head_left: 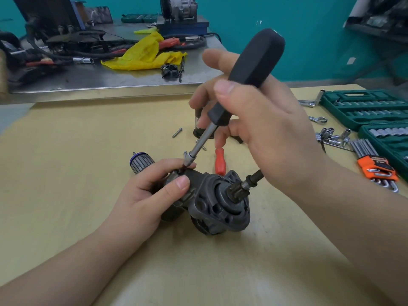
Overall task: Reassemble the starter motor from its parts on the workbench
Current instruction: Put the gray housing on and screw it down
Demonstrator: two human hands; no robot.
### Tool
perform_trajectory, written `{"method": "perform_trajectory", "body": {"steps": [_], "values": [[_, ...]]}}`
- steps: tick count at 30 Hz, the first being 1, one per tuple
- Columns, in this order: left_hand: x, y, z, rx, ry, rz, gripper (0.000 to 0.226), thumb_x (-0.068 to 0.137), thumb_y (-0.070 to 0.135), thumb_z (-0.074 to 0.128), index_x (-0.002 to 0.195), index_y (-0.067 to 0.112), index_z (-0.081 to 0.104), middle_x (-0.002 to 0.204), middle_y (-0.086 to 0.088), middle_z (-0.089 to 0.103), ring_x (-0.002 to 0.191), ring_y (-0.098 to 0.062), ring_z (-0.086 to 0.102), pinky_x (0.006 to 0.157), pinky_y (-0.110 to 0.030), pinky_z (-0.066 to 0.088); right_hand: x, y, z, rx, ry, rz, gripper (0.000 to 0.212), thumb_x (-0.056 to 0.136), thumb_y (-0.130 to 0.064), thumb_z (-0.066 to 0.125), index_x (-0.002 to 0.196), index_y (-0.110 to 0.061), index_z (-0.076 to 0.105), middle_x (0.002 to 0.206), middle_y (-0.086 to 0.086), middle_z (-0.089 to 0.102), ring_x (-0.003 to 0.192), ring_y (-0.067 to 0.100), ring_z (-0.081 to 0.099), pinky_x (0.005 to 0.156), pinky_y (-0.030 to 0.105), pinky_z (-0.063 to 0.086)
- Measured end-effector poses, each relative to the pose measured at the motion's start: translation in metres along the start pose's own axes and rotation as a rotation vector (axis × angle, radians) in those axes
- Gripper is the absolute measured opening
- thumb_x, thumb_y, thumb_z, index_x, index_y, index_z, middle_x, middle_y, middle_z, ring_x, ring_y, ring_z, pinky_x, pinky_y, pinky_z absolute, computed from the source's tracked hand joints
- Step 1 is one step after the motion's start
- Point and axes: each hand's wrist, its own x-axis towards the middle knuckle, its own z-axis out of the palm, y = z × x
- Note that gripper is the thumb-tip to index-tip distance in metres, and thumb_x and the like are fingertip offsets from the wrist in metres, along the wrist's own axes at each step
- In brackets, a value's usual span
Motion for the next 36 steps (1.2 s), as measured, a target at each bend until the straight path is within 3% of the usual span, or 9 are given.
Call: {"method": "perform_trajectory", "body": {"steps": [6,11,14,16,20,24,29,32,36], "values": [[0.0,-0.001,-0.001,0.034,-0.001,0.011,0.028,0.089,0.042,0.071,0.114,0.035,0.081,0.095,-0.016,0.069,0.087,-0.01,0.067,0.078,-0.017,0.056,-0.003,0.004,0.002,-0.063,0.112,-0.217,0.058,0.098,-0.006,0.072,0.143,-0.02,0.037,0.109,0.011,0.076,0.072,0.026,0.078,0.057,0.039,0.061],[0.0,-0.001,0.0,0.018,0.003,-0.001,0.028,0.087,0.042,0.072,0.113,0.036,0.081,0.09,0.005,0.073,0.085,-0.008,0.068,0.077,-0.017,0.056,-0.002,0.008,0.0,-0.099,0.186,-0.265,0.059,0.099,-0.016,0.074,0.142,-0.034,0.036,0.126,0.006,0.072,0.072,0.025,0.08,0.054,0.039,0.063],[-0.001,0.0,0.0,0.027,0.004,0.002,0.028,0.086,0.042,0.072,0.112,0.037,0.081,0.09,0.009,0.074,0.083,-0.008,0.069,0.075,-0.019,0.057,0.001,0.009,-0.007,-0.011,0.161,-0.272,0.05,0.109,-0.016,0.051,0.155,-0.026,0.031,0.125,0.016,0.069,0.086,0.033,0.077,0.068,0.049,0.066],[-0.002,0.0,0.0,0.031,0.005,0.0,0.029,0.085,0.043,0.073,0.113,0.037,0.08,0.091,0.004,0.074,0.084,-0.011,0.069,0.076,-0.022,0.058,0.003,0.009,-0.011,0.071,0.142,-0.257,0.052,0.109,-0.009,0.04,0.16,-0.015,0.03,0.129,0.026,0.064,0.099,0.045,0.07,0.084,0.045,0.063],[-0.002,0.0,-0.001,0.001,0.017,-0.023,0.032,0.081,0.043,0.076,0.113,0.039,0.075,0.103,-0.006,0.073,0.088,-0.021,0.069,0.076,-0.028,0.059,0.003,0.006,-0.006,0.05,0.134,-0.286,0.041,0.108,-0.001,0.05,0.146,-0.01,0.038,0.12,0.037,0.058,0.093,0.043,0.072,0.087,0.045,0.064],[-0.002,-0.001,-0.001,-0.051,0.012,-0.026,0.025,0.081,0.04,0.077,0.105,0.037,0.071,0.105,-0.008,0.073,0.086,-0.025,0.069,0.073,-0.032,0.06,0.002,0.008,-0.004,0.027,0.206,-0.322,0.033,0.104,-0.001,0.06,0.131,-0.014,0.046,0.109,0.036,0.059,0.084,0.033,0.074,0.081,0.048,0.066],[-0.003,-0.002,-0.001,-0.05,0.017,-0.026,0.024,0.082,0.04,0.076,0.104,0.034,0.071,0.102,-0.014,0.071,0.084,-0.023,0.067,0.073,-0.033,0.059,0.003,0.012,-0.007,0.197,0.211,-0.263,0.044,0.109,-0.005,0.038,0.152,-0.004,0.042,0.112,0.026,0.063,0.098,0.042,0.067,0.088,0.053,0.063],[-0.002,-0.002,-0.001,-0.042,0.017,-0.027,0.024,0.082,0.042,0.076,0.104,0.035,0.071,0.104,-0.019,0.067,0.084,-0.024,0.066,0.073,-0.033,0.058,0.003,0.013,-0.005,0.155,0.215,-0.273,0.04,0.11,-0.002,0.04,0.15,-0.006,0.041,0.114,0.022,0.063,0.101,0.035,0.066,0.089,0.056,0.063],[-0.002,-0.004,-0.001,-0.051,0.019,-0.028,0.023,0.081,0.041,0.076,0.103,0.037,0.072,0.1,-0.007,0.072,0.083,-0.022,0.066,0.072,-0.03,0.058,0.005,0.014,-0.004,0.054,0.267,-0.323,0.032,0.107,-0.002,0.055,0.136,-0.013,0.046,0.094,0.002,0.061,0.08,0.014,0.069,0.064,0.063,0.059]]}}
